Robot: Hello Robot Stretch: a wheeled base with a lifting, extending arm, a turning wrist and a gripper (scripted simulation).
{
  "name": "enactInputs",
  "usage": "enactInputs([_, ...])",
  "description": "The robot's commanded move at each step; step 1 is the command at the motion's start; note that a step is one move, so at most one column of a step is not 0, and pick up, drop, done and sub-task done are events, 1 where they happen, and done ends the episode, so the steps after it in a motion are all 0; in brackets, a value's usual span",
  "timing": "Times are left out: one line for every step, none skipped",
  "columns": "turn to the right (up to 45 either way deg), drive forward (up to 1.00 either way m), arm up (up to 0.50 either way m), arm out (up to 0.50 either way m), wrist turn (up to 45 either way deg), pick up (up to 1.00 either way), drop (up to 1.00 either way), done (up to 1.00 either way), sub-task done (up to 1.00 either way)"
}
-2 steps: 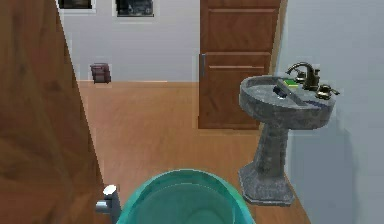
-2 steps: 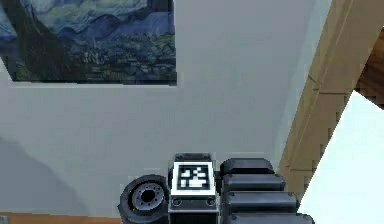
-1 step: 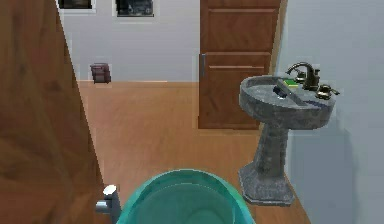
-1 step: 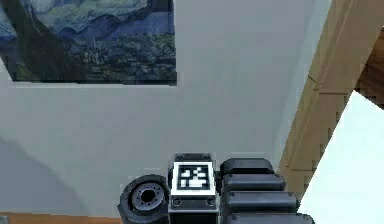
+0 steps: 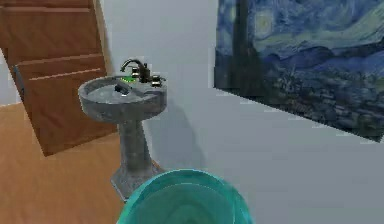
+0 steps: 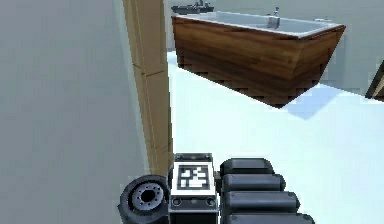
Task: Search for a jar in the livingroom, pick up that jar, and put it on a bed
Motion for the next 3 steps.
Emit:
enactInputs([-45.0,0.00,0.00,0.00,0.0,0.00,0.00,0.00,0.00])
enactInputs([-27.0,0.00,0.00,0.00,0.0,0.00,0.00,0.00,0.00])
enactInputs([36.0,0.00,0.00,0.00,0.0,0.00,0.00,0.00,0.00])
